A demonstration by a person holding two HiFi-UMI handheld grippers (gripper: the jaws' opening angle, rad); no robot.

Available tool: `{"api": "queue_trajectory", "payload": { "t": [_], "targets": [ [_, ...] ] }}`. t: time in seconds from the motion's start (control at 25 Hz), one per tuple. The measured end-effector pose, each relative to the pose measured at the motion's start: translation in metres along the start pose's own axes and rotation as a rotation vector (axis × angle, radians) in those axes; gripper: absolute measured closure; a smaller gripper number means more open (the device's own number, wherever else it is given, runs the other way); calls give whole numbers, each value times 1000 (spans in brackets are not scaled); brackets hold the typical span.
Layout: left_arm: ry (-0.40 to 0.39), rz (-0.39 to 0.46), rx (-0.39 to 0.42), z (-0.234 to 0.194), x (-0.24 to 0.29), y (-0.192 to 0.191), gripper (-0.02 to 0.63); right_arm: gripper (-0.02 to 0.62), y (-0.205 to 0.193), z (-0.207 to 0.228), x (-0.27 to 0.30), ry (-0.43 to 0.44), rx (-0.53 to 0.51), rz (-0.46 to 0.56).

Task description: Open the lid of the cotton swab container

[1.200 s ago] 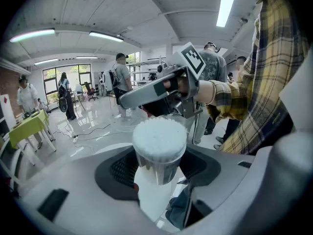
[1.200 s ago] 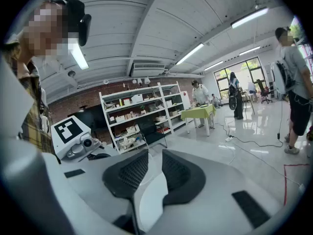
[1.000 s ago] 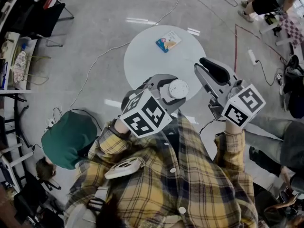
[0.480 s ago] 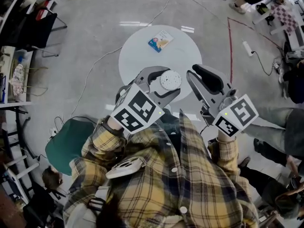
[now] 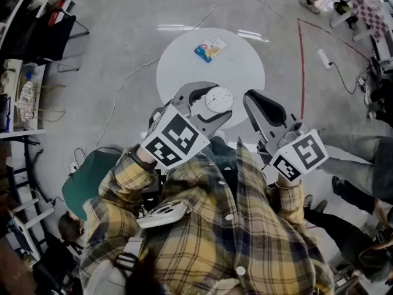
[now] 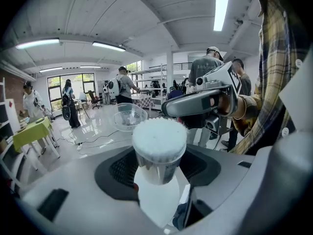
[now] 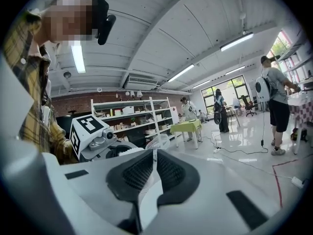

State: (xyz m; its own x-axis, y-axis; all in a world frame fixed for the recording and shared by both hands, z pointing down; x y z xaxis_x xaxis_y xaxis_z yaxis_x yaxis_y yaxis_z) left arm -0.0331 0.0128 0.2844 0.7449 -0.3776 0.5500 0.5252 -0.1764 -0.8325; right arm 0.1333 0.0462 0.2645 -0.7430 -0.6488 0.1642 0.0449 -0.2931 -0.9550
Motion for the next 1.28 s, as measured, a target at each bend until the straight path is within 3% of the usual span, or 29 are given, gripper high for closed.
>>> {"api": "queue_trajectory", "payload": {
  "t": [1.28],
  "targets": [
    [15,-2,19,4,13,6,342,580,-14,14,-7,3,-2,-45]
  ]
}}
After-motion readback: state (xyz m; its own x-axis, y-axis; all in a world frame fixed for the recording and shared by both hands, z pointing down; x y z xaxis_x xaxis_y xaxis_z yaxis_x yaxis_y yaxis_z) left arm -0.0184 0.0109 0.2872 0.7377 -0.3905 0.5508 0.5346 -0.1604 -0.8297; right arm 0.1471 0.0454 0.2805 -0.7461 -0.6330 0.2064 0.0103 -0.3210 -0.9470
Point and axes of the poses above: the fingertips, and each gripper's own axes: x forward along the fingers, z to its right, y out of its top, the point moved 9 cm from there along -x, backward along the fingers, and after that the axes turned 6 degrees about y, right-handed, at the moved point
